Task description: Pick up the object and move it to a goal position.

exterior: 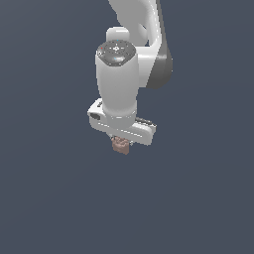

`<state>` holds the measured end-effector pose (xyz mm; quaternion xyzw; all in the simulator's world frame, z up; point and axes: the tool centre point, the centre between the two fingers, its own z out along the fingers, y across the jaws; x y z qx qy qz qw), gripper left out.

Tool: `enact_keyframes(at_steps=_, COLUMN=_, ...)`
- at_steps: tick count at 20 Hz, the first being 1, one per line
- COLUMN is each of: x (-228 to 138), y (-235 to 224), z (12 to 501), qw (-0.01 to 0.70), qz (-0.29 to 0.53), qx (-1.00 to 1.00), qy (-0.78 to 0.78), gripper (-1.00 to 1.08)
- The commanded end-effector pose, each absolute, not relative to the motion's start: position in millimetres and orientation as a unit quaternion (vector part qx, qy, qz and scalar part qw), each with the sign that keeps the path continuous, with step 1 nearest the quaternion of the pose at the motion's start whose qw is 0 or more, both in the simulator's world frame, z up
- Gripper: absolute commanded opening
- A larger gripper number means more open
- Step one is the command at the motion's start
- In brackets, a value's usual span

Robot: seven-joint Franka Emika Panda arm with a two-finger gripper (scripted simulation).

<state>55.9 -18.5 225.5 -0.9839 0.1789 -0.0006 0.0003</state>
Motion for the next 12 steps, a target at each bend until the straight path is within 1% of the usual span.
enact_keyframes(at_steps=1, x=54.5, y=-23.3, z=247.0, qw=0.000, qz=0.000, qx=-0.984, qy=0.179, gripper=-1.00)
enact_keyframes(at_steps=6, x=54.2, y=-29.4, z=274.7, qw=0.000, qz=0.000, qx=-0.984, qy=0.179, gripper=-1.00)
enact_keyframes(at_steps=12, x=54.4, y=-31.9, z=285.8, qw=0.000, qz=0.000, qx=-0.984, qy=0.179, gripper=-1.00)
